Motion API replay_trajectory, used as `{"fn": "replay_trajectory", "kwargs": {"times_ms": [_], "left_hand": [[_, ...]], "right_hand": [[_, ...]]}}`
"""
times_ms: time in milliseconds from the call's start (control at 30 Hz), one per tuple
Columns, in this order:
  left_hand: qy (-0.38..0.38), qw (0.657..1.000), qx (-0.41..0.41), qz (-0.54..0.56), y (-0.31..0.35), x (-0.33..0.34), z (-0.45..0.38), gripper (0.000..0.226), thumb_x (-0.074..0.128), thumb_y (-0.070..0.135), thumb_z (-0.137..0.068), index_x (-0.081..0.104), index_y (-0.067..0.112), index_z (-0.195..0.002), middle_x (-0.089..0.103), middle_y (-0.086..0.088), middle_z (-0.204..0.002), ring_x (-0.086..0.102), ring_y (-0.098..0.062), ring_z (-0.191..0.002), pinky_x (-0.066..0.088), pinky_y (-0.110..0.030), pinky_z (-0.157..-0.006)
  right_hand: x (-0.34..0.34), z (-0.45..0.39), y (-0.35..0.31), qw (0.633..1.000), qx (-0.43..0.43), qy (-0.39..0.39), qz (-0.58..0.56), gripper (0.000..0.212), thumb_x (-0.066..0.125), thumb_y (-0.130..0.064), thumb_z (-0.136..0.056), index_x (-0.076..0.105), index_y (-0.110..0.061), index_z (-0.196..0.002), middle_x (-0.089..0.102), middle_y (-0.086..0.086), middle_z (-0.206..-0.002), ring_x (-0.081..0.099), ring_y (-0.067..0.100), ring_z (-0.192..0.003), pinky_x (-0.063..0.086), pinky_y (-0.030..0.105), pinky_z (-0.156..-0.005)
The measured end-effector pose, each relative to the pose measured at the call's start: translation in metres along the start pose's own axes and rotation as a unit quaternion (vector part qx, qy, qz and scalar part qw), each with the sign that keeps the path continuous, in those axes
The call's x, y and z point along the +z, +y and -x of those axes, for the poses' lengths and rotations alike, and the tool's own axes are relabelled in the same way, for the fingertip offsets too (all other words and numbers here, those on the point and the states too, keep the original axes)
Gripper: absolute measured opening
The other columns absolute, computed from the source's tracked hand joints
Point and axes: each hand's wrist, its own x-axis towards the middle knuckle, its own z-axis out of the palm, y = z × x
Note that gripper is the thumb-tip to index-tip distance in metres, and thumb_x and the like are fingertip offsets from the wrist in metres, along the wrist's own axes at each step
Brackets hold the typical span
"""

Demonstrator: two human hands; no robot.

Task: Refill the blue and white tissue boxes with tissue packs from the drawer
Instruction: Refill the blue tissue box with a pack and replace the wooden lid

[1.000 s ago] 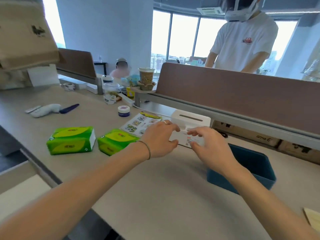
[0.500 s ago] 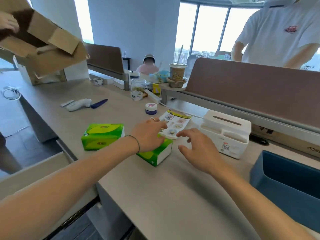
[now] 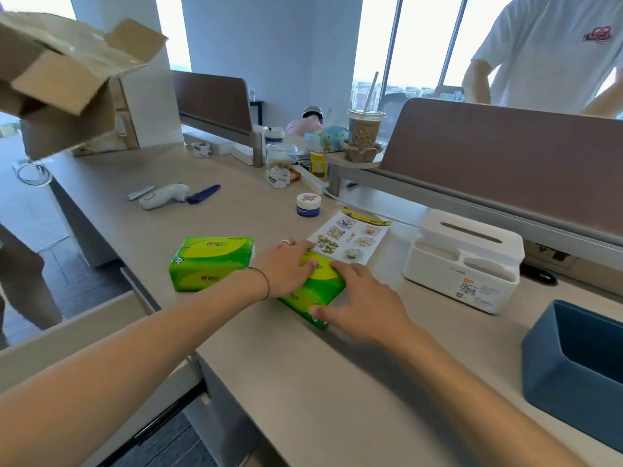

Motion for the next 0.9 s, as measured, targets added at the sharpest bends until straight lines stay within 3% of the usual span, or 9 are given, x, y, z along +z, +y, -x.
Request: {"fn": "replay_trajectory", "kwargs": {"times_ms": [233, 533, 800, 900], "left_hand": [[0.036, 0.998, -0.028, 0.041, 0.001, 0.005, 0.0, 0.054, 0.042, 0.047, -0.101, 0.031, 0.033, -0.152, 0.051, -0.013, -0.145, 0.052, -0.031, -0.13, 0.045, -0.044, -0.102], [0.067, 0.996, 0.004, 0.066, 0.024, -0.007, 0.01, 0.05, 0.043, 0.046, -0.101, 0.037, 0.035, -0.148, 0.053, -0.013, -0.141, 0.051, -0.031, -0.128, 0.045, -0.045, -0.104], [0.134, 0.98, 0.094, 0.116, 0.088, -0.025, 0.016, 0.044, 0.051, 0.038, -0.098, 0.049, 0.033, -0.142, 0.059, -0.011, -0.133, 0.056, -0.029, -0.117, 0.045, -0.035, -0.09], [0.159, 0.967, 0.135, 0.149, 0.118, -0.029, 0.016, 0.041, 0.054, 0.035, -0.096, 0.054, 0.033, -0.137, 0.063, -0.009, -0.131, 0.058, -0.029, -0.117, 0.049, -0.042, -0.096]], "right_hand": [[0.008, -0.001, -0.001, 0.999, -0.004, 0.028, -0.029, 0.097, 0.068, -0.065, -0.069, 0.027, -0.036, -0.152, 0.04, -0.001, -0.144, 0.056, 0.025, -0.121, 0.05, 0.04, -0.095], [-0.022, 0.012, 0.014, 0.997, -0.015, 0.067, -0.023, 0.094, 0.072, -0.057, -0.067, 0.032, -0.04, -0.15, 0.043, -0.002, -0.141, 0.056, 0.024, -0.118, 0.051, 0.038, -0.092], [-0.079, 0.048, 0.052, 0.991, -0.014, 0.136, -0.016, 0.091, 0.073, -0.046, -0.065, 0.038, -0.038, -0.148, 0.043, -0.005, -0.141, 0.057, 0.023, -0.115, 0.05, 0.037, -0.09], [-0.102, 0.068, 0.074, 0.984, -0.016, 0.176, -0.016, 0.089, 0.077, -0.04, -0.066, 0.041, -0.036, -0.147, 0.044, -0.005, -0.141, 0.055, 0.022, -0.117, 0.05, 0.036, -0.092]]}}
